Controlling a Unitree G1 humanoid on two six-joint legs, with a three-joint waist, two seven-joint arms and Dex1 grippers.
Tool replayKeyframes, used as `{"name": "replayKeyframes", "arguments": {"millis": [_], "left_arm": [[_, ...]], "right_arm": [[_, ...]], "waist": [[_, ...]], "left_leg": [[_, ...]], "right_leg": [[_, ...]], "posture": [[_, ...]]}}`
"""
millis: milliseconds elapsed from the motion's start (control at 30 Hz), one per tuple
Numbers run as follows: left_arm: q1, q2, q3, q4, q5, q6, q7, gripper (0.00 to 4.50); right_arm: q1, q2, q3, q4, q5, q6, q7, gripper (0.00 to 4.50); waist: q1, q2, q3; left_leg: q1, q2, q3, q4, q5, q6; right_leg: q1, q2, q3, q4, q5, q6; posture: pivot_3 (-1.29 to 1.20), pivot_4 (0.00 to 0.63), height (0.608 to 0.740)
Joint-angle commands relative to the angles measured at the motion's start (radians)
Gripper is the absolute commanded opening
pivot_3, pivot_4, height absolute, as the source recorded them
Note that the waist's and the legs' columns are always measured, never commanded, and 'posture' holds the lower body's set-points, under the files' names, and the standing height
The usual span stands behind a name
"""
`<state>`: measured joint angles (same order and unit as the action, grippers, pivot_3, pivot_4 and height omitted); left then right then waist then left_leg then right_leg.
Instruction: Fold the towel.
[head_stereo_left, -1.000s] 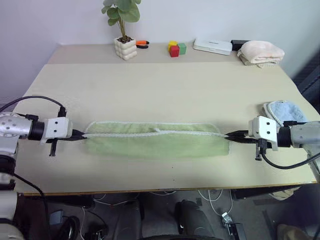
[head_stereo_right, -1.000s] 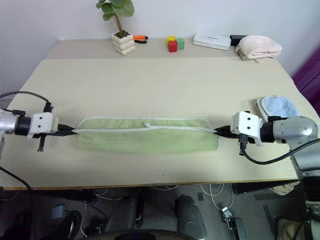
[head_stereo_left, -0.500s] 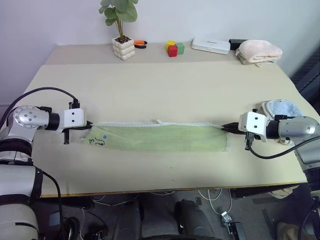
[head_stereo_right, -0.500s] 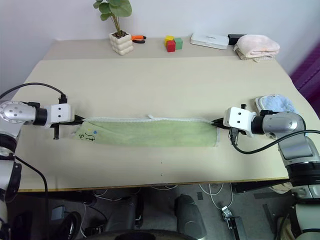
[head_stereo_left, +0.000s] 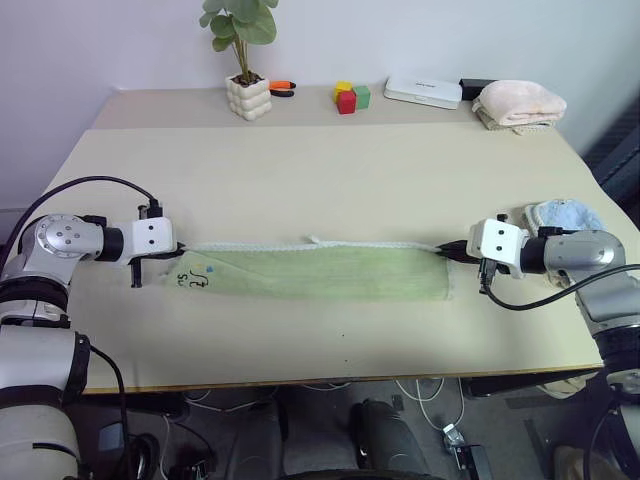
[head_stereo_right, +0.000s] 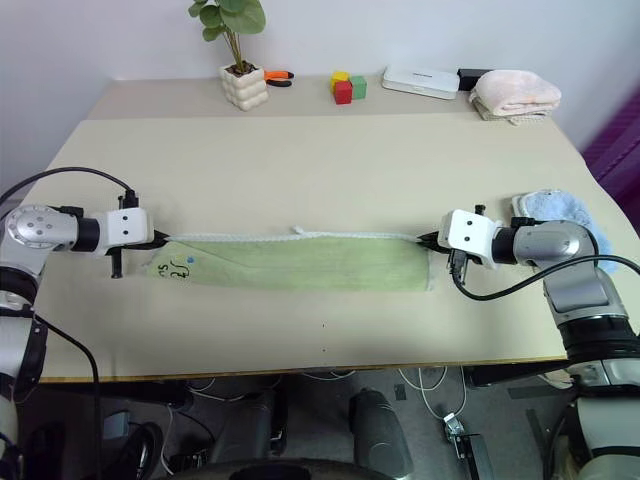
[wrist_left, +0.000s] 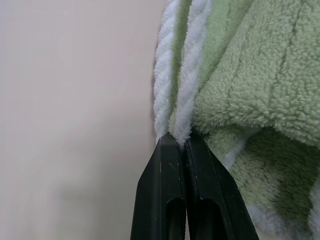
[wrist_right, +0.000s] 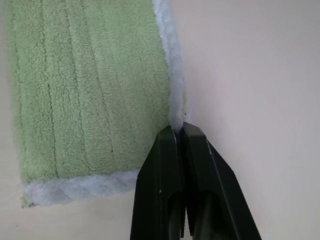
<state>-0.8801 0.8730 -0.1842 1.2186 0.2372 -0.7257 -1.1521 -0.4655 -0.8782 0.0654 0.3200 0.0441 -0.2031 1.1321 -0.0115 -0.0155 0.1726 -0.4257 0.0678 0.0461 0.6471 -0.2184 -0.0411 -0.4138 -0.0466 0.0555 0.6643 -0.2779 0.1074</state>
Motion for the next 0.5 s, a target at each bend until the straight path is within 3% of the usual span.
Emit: {"name": "replayKeyframes", "arguments": {"millis": [33,200,233,300,333,400,500], "left_arm": [[-0.019,0.012,-0.006,0.009,0.02,0.009,0.019,0.03],[-0.02,0.002,0.005,0.014,0.014,0.043,0.017,0.03],[-0.023,0.001,0.006,0.015,0.015,0.053,0.024,0.28],[-0.027,-0.004,0.015,0.018,0.003,0.076,0.007,0.89],[-0.03,-0.004,0.013,0.017,0.009,0.074,0.024,1.34],[-0.032,-0.007,0.018,0.015,0.003,0.081,0.024,2.27],[-0.035,-0.009,0.031,0.014,-0.015,0.101,0.019,3.78]], "right_arm": [[-0.031,0.011,-0.012,0.001,-0.001,-0.001,-0.023,0.0],[-0.043,0.019,-0.007,0.012,0.0,0.031,-0.022,0.0],[-0.044,0.019,-0.007,0.015,-0.005,0.029,-0.026,0.0],[-0.049,0.025,-0.012,0.02,0.015,0.068,-0.012,0.0],[-0.051,0.026,-0.011,0.021,0.018,0.085,-0.009,0.27],[-0.053,0.028,-0.013,0.02,0.024,0.113,-0.005,0.87],[-0.058,0.03,-0.016,0.022,0.011,0.112,-0.02,2.37]], "waist": [[0.0,0.0,0.0],[0.001,0.0,0.0],[0.002,0.0,0.0],[0.001,0.0,0.0],[0.0,0.0,0.0],[0.0,0.0,0.0],[0.0,0.0,0.0]], "left_leg": [[0.0,0.0,0.0,0.0,0.0,0.0],[0.0,0.0,0.0,0.0,0.0,0.0],[0.0,0.0,0.0,0.0,0.0,0.0],[0.0,0.0,0.0,0.0,0.0,0.0],[0.0,0.0,0.0,0.0,0.0,0.0],[0.0,0.0,0.0,0.0,0.0,0.0],[0.0,0.0,0.0,0.0,0.0,0.0]], "right_leg": [[0.0,0.0,0.0,0.0,0.0,0.0],[0.0,0.0,0.0,0.0,0.0,0.0],[0.0,0.0,0.0,0.0,0.0,0.0],[0.0,0.0,0.0,0.0,0.0,0.0],[0.0,0.0,0.0,0.0,0.0,0.0],[0.0,0.0,0.0,0.0,0.0,0.0],[0.0,0.0,0.0,0.0,0.0,0.0]], "posture": [[0.0,0.15,0.74],[0.0,0.15,0.74],[0.0,0.15,0.74],[0.0,0.15,0.74],[0.0,0.15,0.74],[0.0,0.15,0.74],[0.0,0.15,0.74]]}}
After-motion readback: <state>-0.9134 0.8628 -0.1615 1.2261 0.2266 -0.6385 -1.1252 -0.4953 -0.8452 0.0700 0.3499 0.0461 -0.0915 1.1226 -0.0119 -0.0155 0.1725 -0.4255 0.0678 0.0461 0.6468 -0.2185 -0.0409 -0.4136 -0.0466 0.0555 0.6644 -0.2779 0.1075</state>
